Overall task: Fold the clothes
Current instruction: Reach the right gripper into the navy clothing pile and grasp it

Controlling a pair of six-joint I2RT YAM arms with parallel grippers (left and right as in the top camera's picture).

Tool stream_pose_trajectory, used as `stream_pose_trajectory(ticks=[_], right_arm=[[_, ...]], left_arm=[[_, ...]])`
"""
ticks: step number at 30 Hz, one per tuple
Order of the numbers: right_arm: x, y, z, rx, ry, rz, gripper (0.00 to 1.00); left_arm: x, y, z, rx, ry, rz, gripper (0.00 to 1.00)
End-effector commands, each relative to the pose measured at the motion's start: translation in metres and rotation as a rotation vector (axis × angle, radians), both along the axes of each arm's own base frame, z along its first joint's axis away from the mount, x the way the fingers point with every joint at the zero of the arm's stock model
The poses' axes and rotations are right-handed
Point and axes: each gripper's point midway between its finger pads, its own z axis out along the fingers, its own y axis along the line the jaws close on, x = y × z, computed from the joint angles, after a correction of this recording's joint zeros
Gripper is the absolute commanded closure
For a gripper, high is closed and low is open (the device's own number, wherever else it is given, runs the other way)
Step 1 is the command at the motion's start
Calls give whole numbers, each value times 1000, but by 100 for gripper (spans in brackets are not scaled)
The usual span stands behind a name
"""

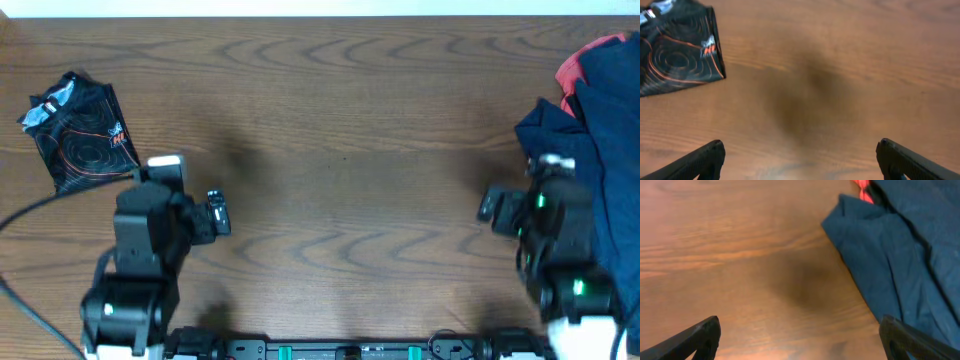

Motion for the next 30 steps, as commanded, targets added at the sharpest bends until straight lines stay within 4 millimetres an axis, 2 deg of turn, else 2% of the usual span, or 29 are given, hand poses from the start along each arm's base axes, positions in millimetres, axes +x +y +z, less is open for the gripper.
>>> stream_pose_trajectory(ticks=[1,4,6,8,11,14,20,27,29,30], right_arm=[[19,-10,3,1,59,-4,1],[37,-41,-12,-35,113,-87,1],[38,-75,-30,-68,168,-204,9],[32,-107,-50,-59,222,-338,11],[25,-137,-76,-21,280,-439,28],[16,-158,-99,21,325,-534,45],[22,-175,-129,99,329,-561,47],[14,-186,-157,144,377,-596,41],[13,-185,-164,165,390,-591,44],[14,-183,-167,175,394,-586,51]], left_arm=[[4,-7,3,-22,37,-35,2],[4,-8,0,-24,54,-37,2],[4,-8,0,-24,53,-37,2],[4,-8,0,-23,52,-37,2],[4,-8,0,-24,53,-37,2],[4,-8,0,-24,52,-37,2],[4,-8,0,-23,53,-37,2],[4,-8,0,-24,53,-37,2],[4,-8,0,-23,53,-37,2],[4,-8,0,-23,53,-37,2]])
